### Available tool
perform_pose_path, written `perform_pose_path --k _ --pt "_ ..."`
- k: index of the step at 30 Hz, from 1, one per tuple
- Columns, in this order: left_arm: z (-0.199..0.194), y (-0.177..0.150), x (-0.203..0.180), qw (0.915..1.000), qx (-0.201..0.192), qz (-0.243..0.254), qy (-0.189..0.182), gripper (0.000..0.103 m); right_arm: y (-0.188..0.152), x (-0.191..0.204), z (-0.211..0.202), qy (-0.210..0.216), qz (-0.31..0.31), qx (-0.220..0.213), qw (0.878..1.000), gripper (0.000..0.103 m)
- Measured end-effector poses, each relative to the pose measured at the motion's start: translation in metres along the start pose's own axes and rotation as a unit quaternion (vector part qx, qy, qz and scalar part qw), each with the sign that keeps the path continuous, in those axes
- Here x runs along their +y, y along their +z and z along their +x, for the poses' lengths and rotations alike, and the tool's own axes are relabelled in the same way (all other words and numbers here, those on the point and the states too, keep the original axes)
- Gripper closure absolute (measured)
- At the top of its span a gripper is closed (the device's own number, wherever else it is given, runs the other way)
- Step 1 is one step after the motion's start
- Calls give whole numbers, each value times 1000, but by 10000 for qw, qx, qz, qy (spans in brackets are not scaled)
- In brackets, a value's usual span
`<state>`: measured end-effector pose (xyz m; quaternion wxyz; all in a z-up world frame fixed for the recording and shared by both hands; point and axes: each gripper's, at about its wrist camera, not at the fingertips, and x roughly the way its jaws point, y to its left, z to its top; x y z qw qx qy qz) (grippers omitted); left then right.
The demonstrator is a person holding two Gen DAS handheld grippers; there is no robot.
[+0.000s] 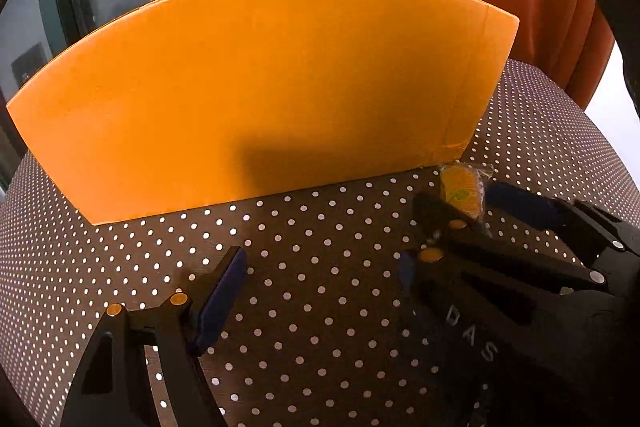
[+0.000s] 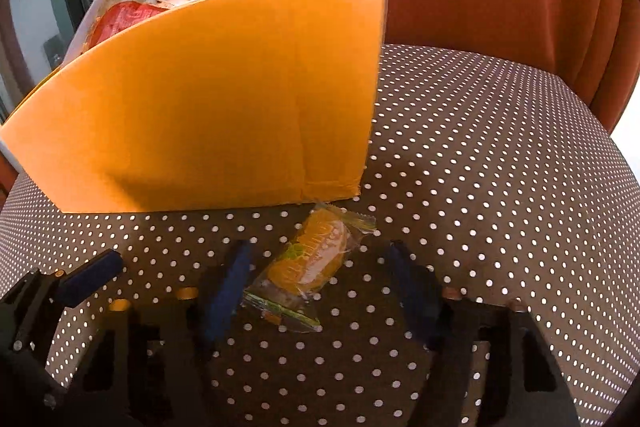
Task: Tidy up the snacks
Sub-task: 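Lower the right tool and grasp the small wrapped orange candy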
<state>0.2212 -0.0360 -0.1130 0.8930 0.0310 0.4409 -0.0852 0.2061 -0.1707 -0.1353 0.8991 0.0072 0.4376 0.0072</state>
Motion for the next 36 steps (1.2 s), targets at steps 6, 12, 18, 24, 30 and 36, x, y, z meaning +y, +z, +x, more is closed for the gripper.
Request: perform_pose_path --k 6,12,18,24,30,36 --pt "-10 -8 -3 9999 1 103 42 24 -3 0 -2 51 -60 -31 10000 65" --pt "-20 -20 -2 9999 23 98 33 24 -15 4 -15 66 -151 -66 9998 72" --pt "-39 -37 -1 9999 -87 65 72 24 -31 13 -35 147 -196 -118 9996 72" --pt "-62 -50 -3 9998 -215 -1 55 24 -45 20 -59 198 -226 -231 9993 72" --pt "-83 -50 1 9990 -441 -44 70 23 -51 27 -84 244 -304 -392 9985 72" --pt "-113 -55 8 9976 -687 -74 84 22 -43 28 -106 302 -376 -618 9969 72"
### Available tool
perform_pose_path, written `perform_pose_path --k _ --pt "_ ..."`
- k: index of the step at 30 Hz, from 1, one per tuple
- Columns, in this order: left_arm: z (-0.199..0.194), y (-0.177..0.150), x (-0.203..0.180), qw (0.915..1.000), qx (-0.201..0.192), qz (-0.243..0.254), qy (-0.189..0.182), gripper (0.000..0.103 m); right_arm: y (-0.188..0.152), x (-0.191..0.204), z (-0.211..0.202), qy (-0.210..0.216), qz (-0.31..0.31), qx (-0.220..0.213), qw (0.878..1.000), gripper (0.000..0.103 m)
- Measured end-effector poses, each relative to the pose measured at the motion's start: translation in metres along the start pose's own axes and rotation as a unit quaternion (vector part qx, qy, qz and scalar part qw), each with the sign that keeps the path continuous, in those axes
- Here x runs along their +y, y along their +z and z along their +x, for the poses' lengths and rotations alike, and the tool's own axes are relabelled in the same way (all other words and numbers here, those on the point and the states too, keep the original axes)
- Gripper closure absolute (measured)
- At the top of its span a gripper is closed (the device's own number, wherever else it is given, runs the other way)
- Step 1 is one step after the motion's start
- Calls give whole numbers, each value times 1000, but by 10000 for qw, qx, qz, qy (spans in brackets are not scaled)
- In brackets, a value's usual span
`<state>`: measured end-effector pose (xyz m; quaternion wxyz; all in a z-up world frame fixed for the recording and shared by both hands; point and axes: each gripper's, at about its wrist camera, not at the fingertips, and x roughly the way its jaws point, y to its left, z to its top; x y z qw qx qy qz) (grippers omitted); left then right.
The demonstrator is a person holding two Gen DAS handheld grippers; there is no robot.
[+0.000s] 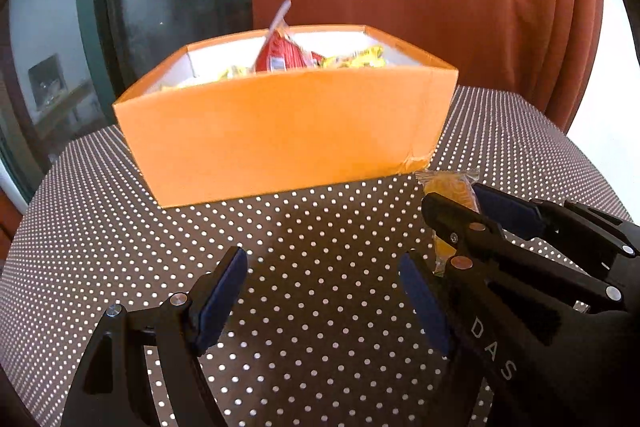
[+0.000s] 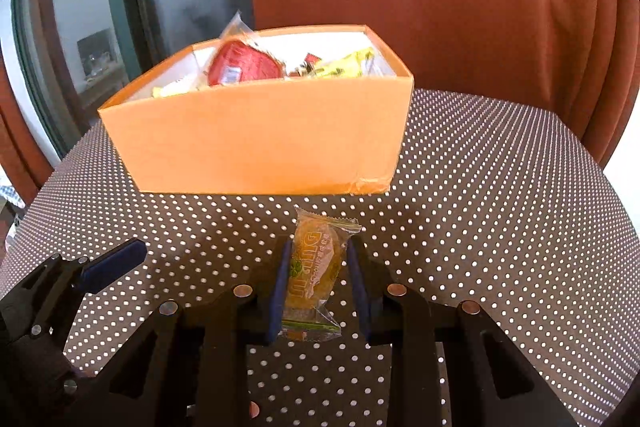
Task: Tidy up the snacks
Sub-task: 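Lower the right tool and grasp the small wrapped orange candy, then lift the candy with the right tool and carry it over the box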
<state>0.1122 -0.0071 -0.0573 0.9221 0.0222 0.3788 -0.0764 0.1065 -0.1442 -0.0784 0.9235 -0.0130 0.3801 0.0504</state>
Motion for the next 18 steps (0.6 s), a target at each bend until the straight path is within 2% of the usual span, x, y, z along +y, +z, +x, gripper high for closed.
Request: perform_pose_path --k 8,18 --pt "-25 18 -4 9995 -317 -1 -23 19 16 10 -31 96 -83 -394 9991 72" --pt "-64 45 -7 9961 -858 108 168 15 42 15 -68 193 -133 -897 9957 72"
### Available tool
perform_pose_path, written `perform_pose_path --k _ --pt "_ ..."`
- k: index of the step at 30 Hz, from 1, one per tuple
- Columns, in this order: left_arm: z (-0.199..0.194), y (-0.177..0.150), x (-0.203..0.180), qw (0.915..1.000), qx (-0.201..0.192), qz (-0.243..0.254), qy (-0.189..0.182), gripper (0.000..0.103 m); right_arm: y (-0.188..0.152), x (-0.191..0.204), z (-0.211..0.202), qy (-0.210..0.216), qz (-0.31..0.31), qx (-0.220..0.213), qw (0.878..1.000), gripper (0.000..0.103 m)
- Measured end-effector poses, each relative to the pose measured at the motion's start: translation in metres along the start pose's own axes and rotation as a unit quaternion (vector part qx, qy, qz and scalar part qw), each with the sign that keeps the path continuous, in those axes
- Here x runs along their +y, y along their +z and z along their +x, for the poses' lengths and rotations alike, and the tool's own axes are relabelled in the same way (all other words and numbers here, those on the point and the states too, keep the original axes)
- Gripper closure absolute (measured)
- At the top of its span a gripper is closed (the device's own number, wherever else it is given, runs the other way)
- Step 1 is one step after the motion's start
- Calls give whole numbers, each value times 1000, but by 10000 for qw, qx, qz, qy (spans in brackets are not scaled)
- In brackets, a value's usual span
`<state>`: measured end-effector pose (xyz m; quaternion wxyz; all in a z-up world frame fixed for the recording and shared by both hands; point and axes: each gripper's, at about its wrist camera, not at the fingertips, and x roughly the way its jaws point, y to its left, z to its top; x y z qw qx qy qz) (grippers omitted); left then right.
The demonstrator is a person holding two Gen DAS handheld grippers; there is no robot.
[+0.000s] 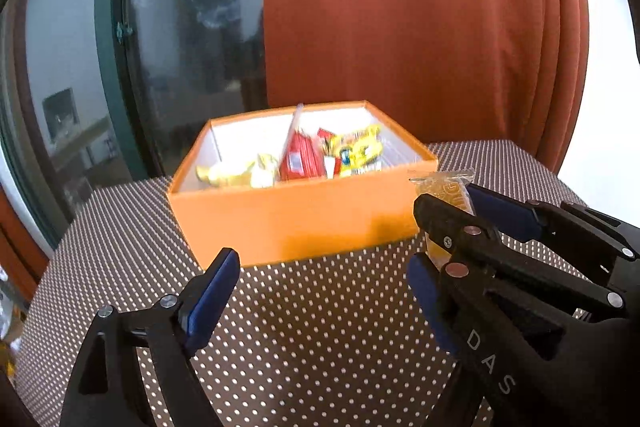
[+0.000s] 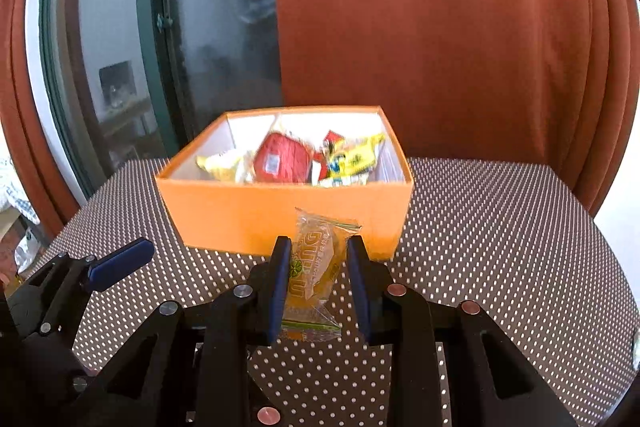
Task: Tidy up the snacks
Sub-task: 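Lift the candy with the right tool and carry it over the box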
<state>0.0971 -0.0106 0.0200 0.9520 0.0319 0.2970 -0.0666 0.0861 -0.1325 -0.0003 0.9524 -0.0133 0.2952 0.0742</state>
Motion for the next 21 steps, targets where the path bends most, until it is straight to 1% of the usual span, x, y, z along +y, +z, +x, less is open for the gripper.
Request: perform_pose_path --k 11,15,21 --pt "-24 39 4 9983 -541 24 201 13 38 2 -21 97 -63 -574 9983 72" --pt "-28 53 6 9971 -706 45 295 11 53 1 -26 110 -60 -800 9967 72" --pt "-24 73 10 9951 -877 71 440 8 72 -1 -23 200 -25 -1001 9948 72"
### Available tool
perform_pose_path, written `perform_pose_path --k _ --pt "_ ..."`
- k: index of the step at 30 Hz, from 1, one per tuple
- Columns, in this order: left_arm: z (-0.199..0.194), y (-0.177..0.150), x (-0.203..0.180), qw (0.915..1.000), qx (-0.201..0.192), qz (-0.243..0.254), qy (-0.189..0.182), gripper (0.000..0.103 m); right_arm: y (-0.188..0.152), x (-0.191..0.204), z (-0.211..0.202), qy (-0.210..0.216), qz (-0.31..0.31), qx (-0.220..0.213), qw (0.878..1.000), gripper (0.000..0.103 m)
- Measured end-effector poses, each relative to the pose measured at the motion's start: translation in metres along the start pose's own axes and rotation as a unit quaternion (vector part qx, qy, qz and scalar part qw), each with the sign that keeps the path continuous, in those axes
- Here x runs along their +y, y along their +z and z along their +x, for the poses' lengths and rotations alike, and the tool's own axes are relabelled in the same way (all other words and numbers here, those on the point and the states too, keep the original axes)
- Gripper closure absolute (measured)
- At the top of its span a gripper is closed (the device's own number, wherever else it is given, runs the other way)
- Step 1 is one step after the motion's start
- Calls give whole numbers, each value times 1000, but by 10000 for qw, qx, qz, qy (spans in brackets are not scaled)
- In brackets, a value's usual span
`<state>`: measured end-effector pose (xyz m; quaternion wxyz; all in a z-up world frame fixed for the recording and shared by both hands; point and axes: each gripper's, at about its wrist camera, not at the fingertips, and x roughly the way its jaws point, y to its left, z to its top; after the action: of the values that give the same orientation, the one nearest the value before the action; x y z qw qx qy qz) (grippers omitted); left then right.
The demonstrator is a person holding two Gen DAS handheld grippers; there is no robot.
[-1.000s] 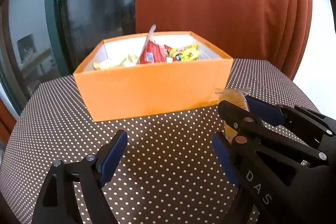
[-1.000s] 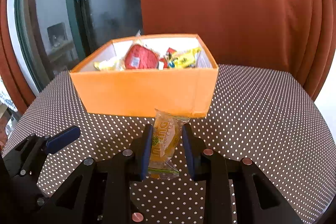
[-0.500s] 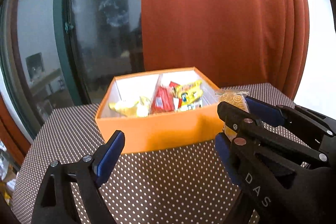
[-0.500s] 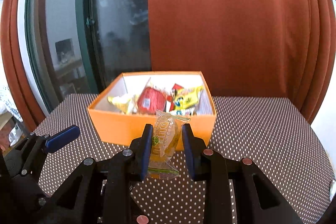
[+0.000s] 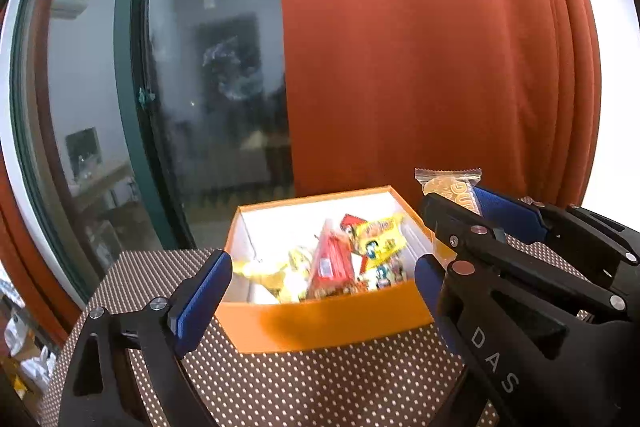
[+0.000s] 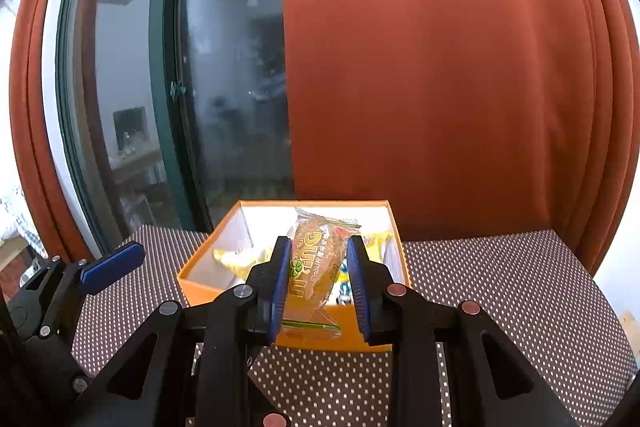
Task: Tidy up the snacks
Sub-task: 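Lift the candy with the right tool and carry it over the box, then open the right tool to drop the candy into the orange box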
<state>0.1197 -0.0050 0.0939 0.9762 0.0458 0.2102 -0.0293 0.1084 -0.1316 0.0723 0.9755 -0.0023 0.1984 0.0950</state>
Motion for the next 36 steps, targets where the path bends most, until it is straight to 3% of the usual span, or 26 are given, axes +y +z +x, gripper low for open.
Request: perform_pose_path --k 12,20,36 --pt "41 29 12 9996 -33 -15 287 4 27 -1 39 152 86 -156 9997 72" --pt "83 32 17 9987 204 67 460 3 32 -8 76 159 286 -86 9994 72" --pt "158 10 6 9937 1029 43 452 3 10 -32 165 -37 575 865 9946 72"
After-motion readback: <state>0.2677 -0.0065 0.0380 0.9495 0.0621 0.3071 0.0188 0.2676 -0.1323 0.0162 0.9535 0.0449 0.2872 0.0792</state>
